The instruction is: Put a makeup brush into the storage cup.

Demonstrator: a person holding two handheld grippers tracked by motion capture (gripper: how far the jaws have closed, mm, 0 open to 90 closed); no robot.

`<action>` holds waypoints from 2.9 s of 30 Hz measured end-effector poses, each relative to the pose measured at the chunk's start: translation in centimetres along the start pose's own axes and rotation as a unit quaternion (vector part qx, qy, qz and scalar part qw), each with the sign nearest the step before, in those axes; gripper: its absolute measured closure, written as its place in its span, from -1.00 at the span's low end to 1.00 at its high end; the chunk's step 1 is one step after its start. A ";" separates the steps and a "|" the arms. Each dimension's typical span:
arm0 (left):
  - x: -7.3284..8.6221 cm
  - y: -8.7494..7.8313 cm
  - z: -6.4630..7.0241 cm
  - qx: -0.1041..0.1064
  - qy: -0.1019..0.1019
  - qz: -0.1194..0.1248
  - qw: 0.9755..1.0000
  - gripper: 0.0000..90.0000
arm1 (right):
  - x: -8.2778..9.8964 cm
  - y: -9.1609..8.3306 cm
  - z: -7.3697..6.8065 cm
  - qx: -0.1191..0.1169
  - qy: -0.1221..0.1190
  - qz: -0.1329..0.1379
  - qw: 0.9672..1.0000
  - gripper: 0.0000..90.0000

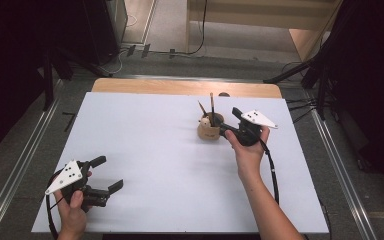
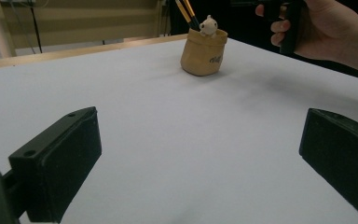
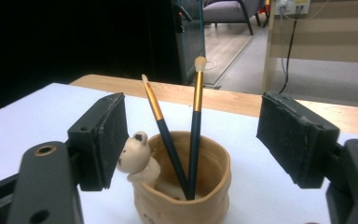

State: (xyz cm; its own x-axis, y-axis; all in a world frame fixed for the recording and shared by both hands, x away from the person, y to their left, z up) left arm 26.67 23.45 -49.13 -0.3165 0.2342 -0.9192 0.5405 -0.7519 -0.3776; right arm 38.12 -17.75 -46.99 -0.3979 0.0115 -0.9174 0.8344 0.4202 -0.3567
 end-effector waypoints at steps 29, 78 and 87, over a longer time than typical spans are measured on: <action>0.0 -0.1 0.0 0.000 0.000 0.002 1.000 -1.00 | 2.5 -5.6 -0.2 -0.024 -0.041 -0.017 0.999 -0.99; 0.3 -0.3 -0.5 -0.006 -0.009 0.001 1.000 -1.00 | 9.6 -16.0 5.0 0.018 -0.035 -0.028 0.999 -1.00; 0.2 -0.4 -0.5 -0.005 -0.011 0.001 1.000 -1.00 | 11.1 -18.2 6.8 0.040 -0.021 -0.035 0.998 -1.00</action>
State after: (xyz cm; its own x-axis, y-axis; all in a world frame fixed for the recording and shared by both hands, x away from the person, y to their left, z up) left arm 26.75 24.13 -49.19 -0.3322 0.2183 -0.9176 0.5496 -0.7458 -0.3764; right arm 21.09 -31.41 -51.90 -0.4424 -0.0539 -0.8952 0.8334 0.3440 -0.4325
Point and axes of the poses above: each handheld gripper's, and its own axes: y roughly forward along the jaws, x roughly out of its underside, z roughly to its right, the point moved 5 cm from there along y, roughly forward along the jaws, and after that the axes turned 6 degrees about -z, right-handed, at the moved point
